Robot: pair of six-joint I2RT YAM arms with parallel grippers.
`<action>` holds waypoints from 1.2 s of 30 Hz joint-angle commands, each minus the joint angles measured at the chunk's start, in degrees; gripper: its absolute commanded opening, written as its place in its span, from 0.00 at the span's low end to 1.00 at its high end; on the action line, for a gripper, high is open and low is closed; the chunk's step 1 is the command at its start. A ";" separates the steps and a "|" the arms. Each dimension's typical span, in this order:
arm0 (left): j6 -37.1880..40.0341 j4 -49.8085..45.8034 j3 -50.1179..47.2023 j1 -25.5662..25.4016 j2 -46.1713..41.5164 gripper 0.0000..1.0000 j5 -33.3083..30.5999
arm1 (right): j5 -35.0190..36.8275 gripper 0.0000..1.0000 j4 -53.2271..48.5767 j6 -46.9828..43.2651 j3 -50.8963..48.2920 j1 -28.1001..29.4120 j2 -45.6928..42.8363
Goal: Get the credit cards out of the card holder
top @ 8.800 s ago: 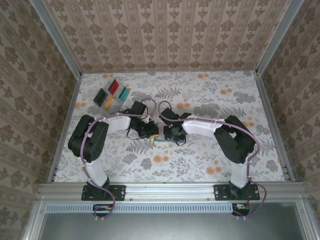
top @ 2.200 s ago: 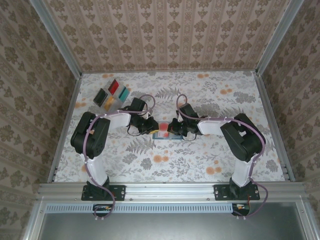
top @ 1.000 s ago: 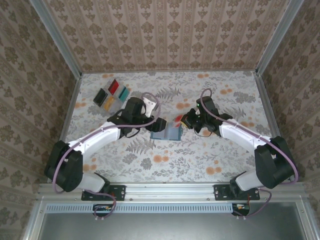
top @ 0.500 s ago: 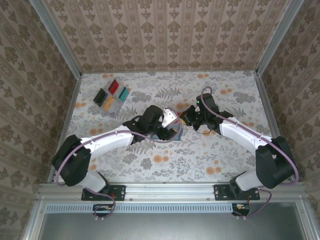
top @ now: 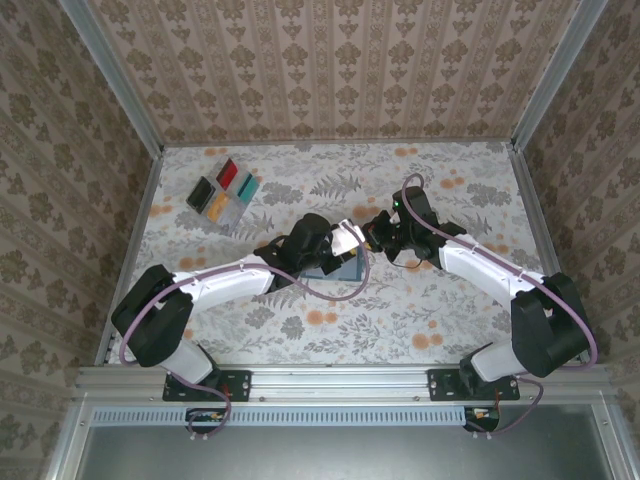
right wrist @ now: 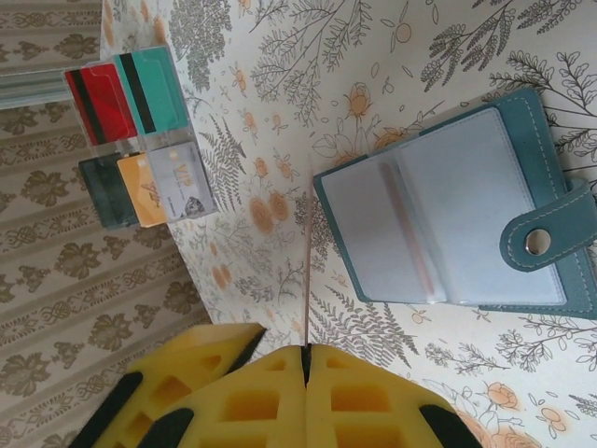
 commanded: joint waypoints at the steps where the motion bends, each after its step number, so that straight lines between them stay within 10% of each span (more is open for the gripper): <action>1: 1.96 2.85 -1.10 -0.22 -0.04 0.30 -1.13 | -2.15 0.00 0.01 2.31 0.11 -0.31 0.86; 9: 2.66 4.45 -1.83 -0.25 -0.22 0.08 -1.67 | -3.16 0.00 1.25 2.19 0.79 -0.44 1.74; 15: 0.38 3.53 -2.76 0.34 -1.40 0.00 -1.10 | -1.85 0.60 -0.07 0.75 0.45 -2.39 -1.31; 20: -8.84 2.48 -4.45 4.36 -4.93 0.00 0.44 | 2.05 0.83 -2.62 -4.21 -1.23 -4.59 -7.62; 36: -35.09 -16.62 6.25 32.92 -10.71 0.00 9.31 | 14.67 1.00 -5.84 -14.11 -11.54 -5.29 -19.85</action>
